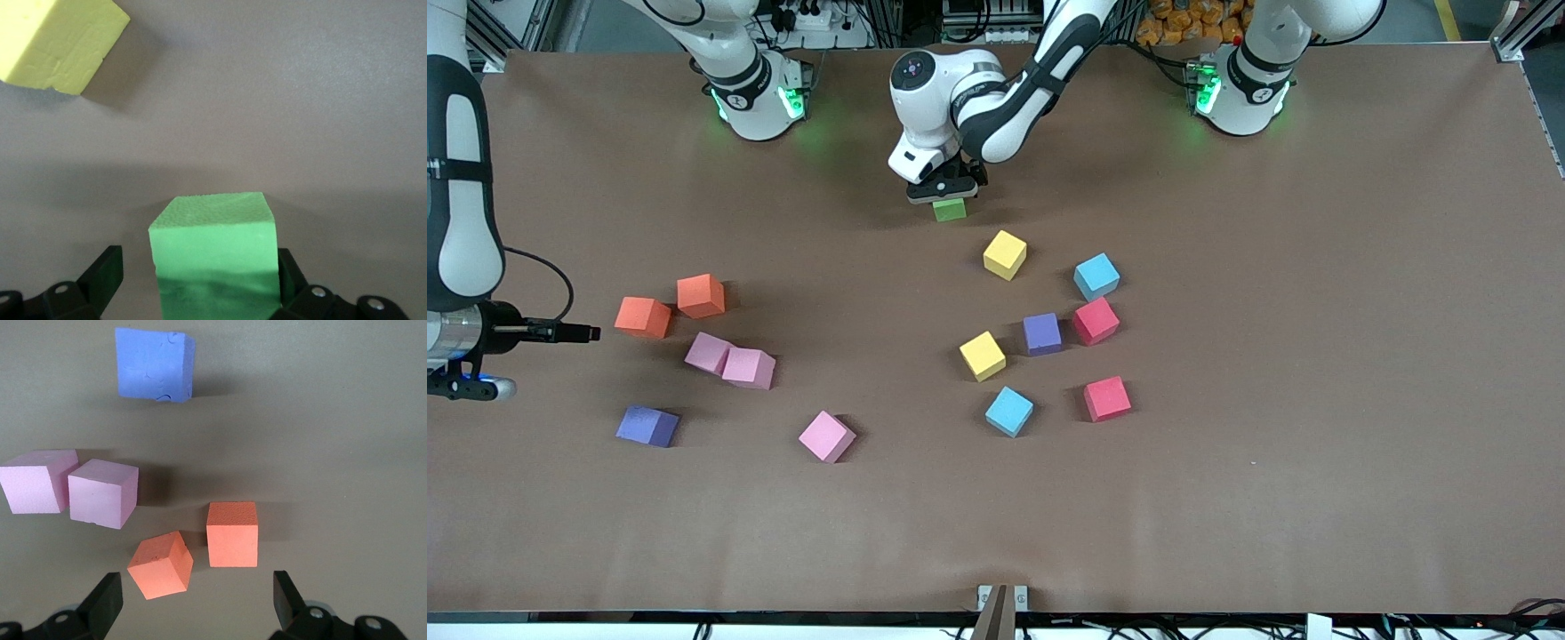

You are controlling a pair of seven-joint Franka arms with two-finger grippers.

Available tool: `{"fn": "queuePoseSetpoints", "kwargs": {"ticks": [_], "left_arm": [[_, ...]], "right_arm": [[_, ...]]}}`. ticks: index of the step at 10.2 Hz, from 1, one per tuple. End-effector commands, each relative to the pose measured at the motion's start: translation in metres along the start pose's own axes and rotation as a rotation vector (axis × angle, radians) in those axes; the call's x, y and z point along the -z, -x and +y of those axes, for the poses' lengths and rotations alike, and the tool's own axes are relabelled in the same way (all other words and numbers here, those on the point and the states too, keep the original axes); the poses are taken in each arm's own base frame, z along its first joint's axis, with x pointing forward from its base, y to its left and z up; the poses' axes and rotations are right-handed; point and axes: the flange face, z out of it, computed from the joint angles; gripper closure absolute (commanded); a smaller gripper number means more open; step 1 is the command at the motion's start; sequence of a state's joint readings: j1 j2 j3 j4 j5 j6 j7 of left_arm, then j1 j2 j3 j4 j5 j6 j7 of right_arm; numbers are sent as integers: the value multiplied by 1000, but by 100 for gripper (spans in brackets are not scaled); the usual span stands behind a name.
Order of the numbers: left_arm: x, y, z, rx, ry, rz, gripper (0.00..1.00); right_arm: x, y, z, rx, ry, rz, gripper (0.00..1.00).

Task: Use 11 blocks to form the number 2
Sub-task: 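Lower the left gripper over the green cube and close on it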

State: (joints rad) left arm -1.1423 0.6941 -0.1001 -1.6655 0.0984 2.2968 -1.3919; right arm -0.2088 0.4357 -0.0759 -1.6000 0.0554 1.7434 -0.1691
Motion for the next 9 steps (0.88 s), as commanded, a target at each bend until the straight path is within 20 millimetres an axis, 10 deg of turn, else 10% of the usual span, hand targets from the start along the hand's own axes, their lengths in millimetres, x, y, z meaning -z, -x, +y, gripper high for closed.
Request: {"fn": "queuePoseSetpoints", "kwargs": {"ticks": [1,5,9], "left_arm": [[-2,1,2,10,9,18,17],[0,1,2,15,12,19,64],[18,-13,5,150,37,23,76]], "right_arm": [[0,-1,3,16,3,-11,0],[0,-1,6,11,1,-11,0],[0,-1,9,7,0,-10,0]]}}
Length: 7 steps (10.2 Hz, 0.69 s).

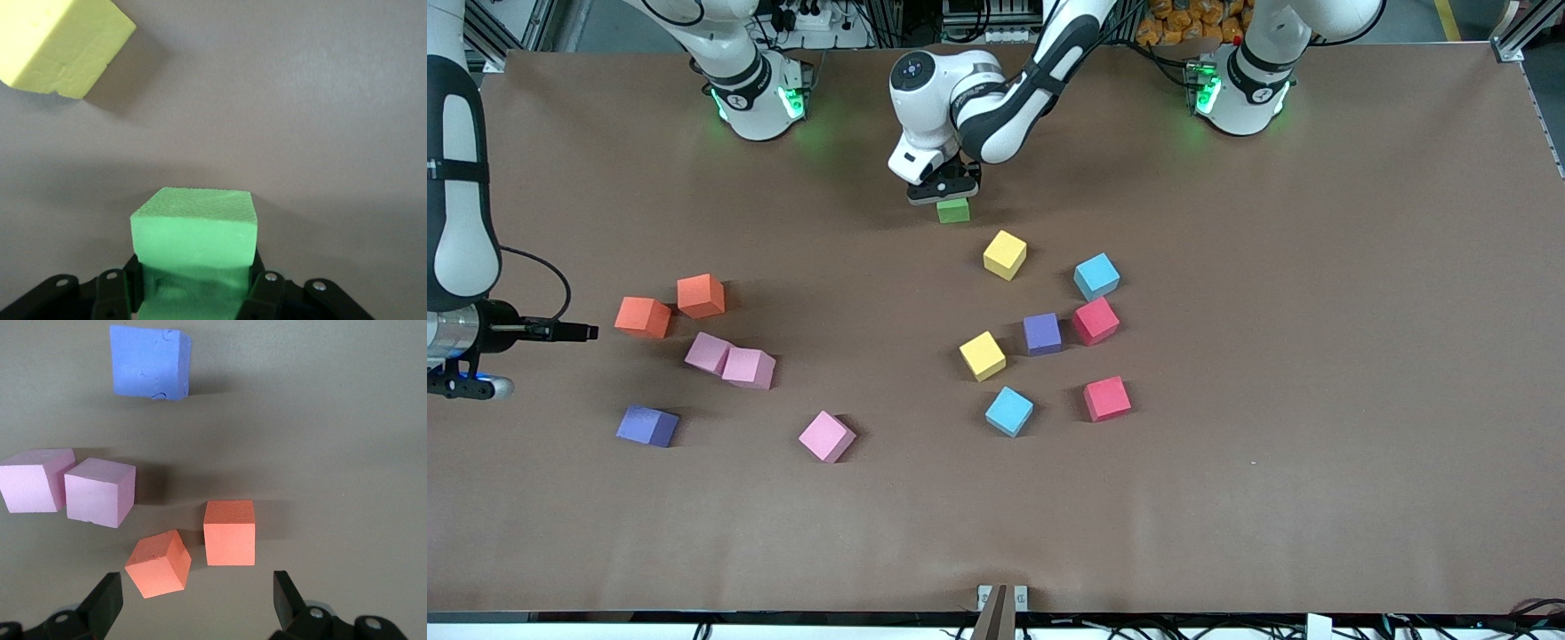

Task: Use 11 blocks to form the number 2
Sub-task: 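Lift the green cube, shift it aside, and set it down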

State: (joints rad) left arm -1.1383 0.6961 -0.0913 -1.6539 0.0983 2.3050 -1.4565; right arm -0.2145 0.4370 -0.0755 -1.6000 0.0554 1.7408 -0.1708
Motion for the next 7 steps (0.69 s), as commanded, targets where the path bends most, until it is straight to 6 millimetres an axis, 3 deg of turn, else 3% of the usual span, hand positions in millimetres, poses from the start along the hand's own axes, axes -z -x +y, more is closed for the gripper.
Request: {"fn": "queuePoseSetpoints", "kwargs": {"ticks": [1,6,7], "left_arm": [[25,-5,9,174,44,15,77],[63,-12,27,696,119,-33,80],[67,-12,28,819,115,-77,85]], "right_arm": [[1,-1,6,10,2,-7,0],[1,-1,6,10,2,-7,0],[1,-1,6,10,2,-7,0]]}}
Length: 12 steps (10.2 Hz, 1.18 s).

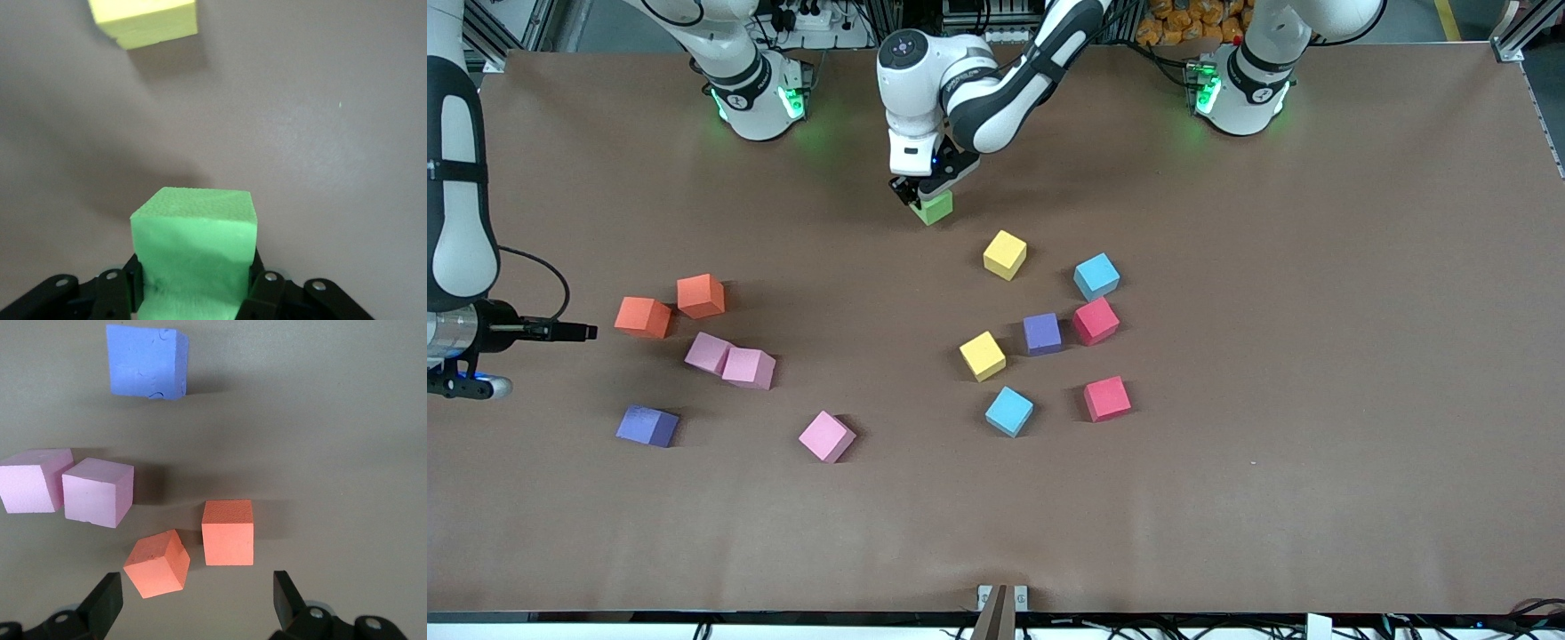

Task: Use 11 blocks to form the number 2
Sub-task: 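Lift the green cube, shift it aside, and set it down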

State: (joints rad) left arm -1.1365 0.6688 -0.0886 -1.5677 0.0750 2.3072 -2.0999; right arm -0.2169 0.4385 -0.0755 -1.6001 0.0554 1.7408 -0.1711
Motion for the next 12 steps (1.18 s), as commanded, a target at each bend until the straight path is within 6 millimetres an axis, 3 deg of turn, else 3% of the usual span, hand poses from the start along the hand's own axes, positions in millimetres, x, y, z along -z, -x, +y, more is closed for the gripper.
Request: {"fn": "queuePoseSetpoints", "kwargs": {"ticks": [1,3,5,10,12], "left_arm": [[15,5,7,256,-6,-52,85],[17,7,15,485,-10,-77,85],[8,9,17,614,-31,-91,85],[-6,24,31,659,-35,-136,85],[-21,32,29,645,-24,-146,84]], "right_arm": [[1,-1,4,12,3,-7,0],[0,-1,4,14,3,-9,0],[0,-1,5,15,2,-8,0],[-3,-2,9,23,0,-13,0],[-3,-2,10,25,0,-11,0]]}}
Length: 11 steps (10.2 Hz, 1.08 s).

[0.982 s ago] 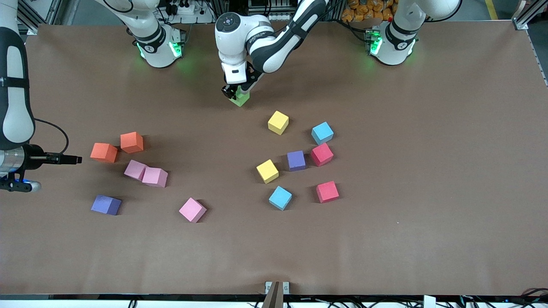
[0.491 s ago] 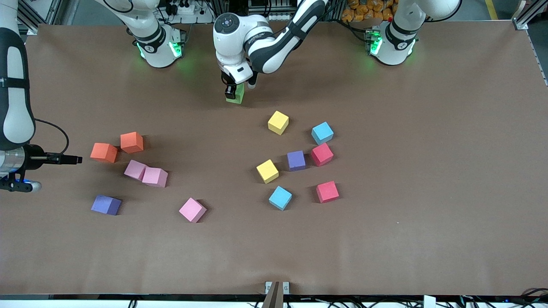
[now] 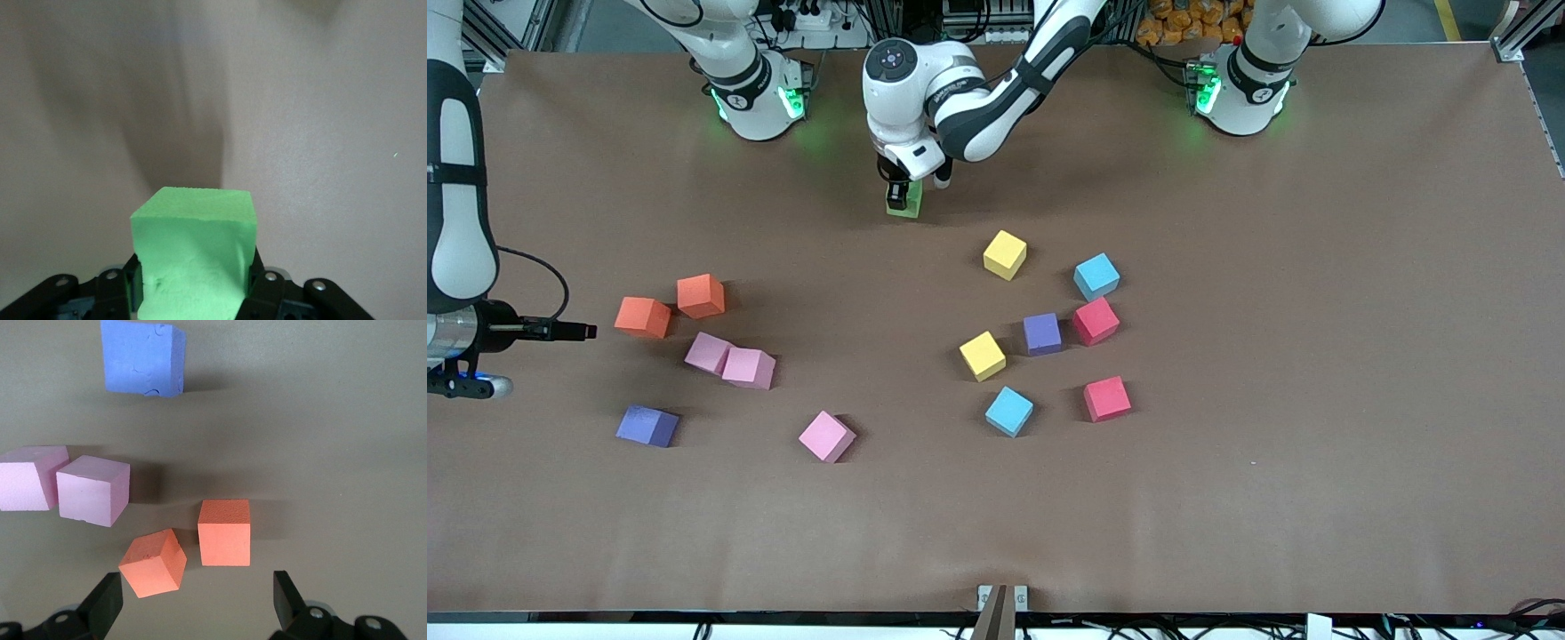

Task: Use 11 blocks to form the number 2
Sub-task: 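Lift the green cube, shift it aside, and set it down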

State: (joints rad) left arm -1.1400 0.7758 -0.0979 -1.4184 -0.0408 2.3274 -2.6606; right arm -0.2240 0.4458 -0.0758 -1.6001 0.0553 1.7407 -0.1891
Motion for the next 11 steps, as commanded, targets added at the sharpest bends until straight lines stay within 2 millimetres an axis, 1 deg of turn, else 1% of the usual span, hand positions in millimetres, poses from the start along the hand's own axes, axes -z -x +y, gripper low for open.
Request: {"fn": "queuePoseSetpoints", "kwargs": {"ticks": [1,2,4,6,7,8,10,11], "left_arm": [[-24,12,-8,4,-3,-37,84],[-31,18,-20,-5,0,-45,84],[-36,21,-30,4,-3,-42,84],[-34,24,-27,65,4,-56,84],[-36,23,-26,90,3,-55,84],[-39,22,-27,96,1,-51,84],[-52,19,-27,118,-3,-38,78],[-55,19,-30,122,-7,-35,78]], "right_arm": [[1,-1,6,11,2,-6,0],[-2,-2,7,12,1,-10,0],[-2,-1,9,9,0,-10,0],[-1,-1,8,11,1,-9,0],[1,-2,9,10,3,-3,0],[2,-2,5,14,5,-3,0],[3,-2,3,17,6,-2,0],[4,-3,0,22,7,-1,0]]}}
